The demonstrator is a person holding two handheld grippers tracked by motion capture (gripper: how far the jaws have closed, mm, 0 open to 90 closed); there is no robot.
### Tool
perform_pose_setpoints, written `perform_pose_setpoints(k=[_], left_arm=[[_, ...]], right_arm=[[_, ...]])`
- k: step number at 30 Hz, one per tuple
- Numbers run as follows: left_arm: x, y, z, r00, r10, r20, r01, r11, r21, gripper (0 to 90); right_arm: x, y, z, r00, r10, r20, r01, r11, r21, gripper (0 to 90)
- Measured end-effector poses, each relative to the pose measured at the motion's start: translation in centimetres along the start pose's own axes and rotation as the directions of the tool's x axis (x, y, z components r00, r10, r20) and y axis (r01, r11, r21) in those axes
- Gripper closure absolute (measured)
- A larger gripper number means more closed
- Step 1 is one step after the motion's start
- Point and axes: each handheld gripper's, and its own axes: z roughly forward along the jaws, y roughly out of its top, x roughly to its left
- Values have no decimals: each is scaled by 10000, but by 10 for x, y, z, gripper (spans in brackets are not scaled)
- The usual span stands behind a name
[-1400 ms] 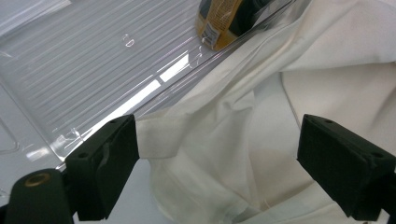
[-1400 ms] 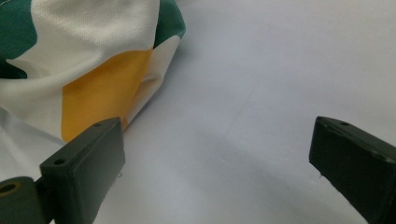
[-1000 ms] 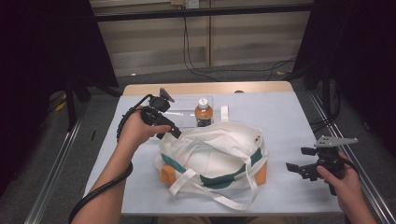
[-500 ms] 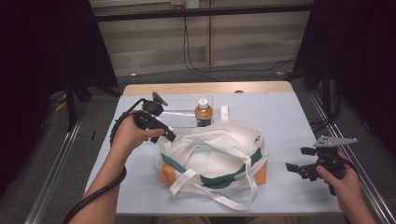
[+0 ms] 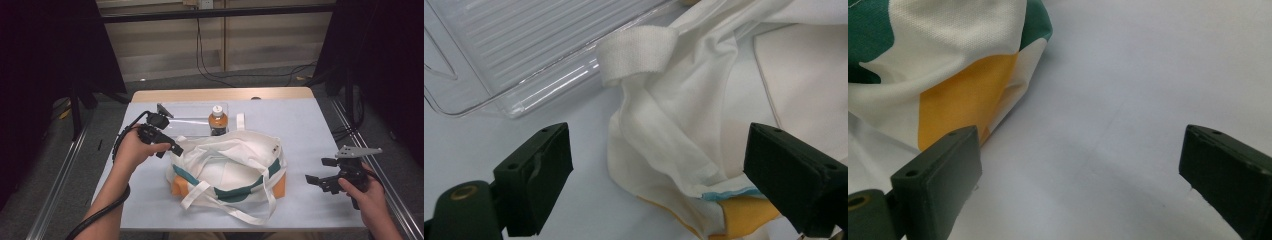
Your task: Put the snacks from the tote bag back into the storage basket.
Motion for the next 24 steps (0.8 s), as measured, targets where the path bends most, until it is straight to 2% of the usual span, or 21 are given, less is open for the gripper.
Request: perform_pose_setpoints(k=[2,3,6,8,9,15,24], left_arm=[[2,-3,-1,9999,110,-21,-110,9999,79,120],[1,-4,0,10000,-83,-48,83,10000,-8,120],[5,-8,-1,10000,69,-54,-69,10000,62,120],[6,-11,0,10000,-76,-43,76,10000,-26,120],[7,-12,-1,10000,1,-17,-1,10000,59,120],[10,-19,1,9998,-198,-12,198,9998,13,119],[17,-27,2,9996,-282,-14,282,9996,-4,119]], right_arm=[[0,0,0,10000,-15,-6,15,10000,-1,35],[0,0,0,10000,0,-1,0,10000,12,35],[1,0,1,10000,-23,-12,23,10000,27,36],[1,0,0,10000,-29,-44,29,10000,28,35],[1,0,1,10000,-30,-32,30,10000,16,35],[1,1,1,10000,-86,-19,86,10000,28,35],[1,1,1,10000,-88,-44,88,9999,69,35]])
